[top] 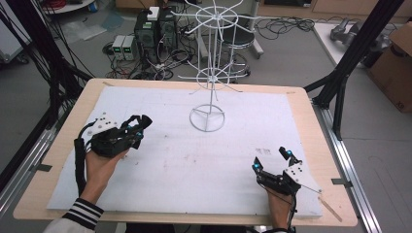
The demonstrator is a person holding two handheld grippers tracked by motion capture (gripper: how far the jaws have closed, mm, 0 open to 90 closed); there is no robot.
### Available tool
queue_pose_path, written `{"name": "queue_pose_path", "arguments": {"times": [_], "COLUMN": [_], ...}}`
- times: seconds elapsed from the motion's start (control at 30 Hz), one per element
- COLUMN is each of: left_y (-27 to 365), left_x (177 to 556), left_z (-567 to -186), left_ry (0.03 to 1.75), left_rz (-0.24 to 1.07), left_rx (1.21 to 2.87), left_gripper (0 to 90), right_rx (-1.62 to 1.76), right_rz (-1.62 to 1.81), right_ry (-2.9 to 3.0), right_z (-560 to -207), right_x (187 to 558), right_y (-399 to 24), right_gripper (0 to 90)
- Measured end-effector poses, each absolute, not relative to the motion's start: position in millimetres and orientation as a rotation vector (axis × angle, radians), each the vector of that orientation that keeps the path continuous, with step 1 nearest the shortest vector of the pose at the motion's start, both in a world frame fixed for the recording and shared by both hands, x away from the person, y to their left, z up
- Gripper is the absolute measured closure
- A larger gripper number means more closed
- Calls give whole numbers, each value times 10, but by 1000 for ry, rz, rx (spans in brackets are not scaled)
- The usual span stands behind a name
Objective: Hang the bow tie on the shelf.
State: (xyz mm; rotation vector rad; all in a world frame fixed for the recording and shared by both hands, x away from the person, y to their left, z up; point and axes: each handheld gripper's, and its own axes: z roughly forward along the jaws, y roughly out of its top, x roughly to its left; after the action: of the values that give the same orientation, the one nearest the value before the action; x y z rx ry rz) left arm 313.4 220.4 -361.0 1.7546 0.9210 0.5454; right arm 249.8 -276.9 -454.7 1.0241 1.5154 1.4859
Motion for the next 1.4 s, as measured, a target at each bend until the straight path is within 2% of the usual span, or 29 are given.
{"name": "queue_pose_path", "arguments": {"times": [0.9,1.4], "left_y": [1681,1383], "left_x": [3351,3404], "left_z": [-3283,-2973], "left_ry": [806,729], "left_rz": [552,572], "left_rx": [1773,1721], "left_gripper": [746,746], "right_rx": [1021,1020], "right_rz": [1491,1493], "right_ry": [1512,1510], "right_z": [-4547,-4548], "right_x": [2499,2496], "right_y": [-2775,-2776], "right_gripper": [42,42]}}
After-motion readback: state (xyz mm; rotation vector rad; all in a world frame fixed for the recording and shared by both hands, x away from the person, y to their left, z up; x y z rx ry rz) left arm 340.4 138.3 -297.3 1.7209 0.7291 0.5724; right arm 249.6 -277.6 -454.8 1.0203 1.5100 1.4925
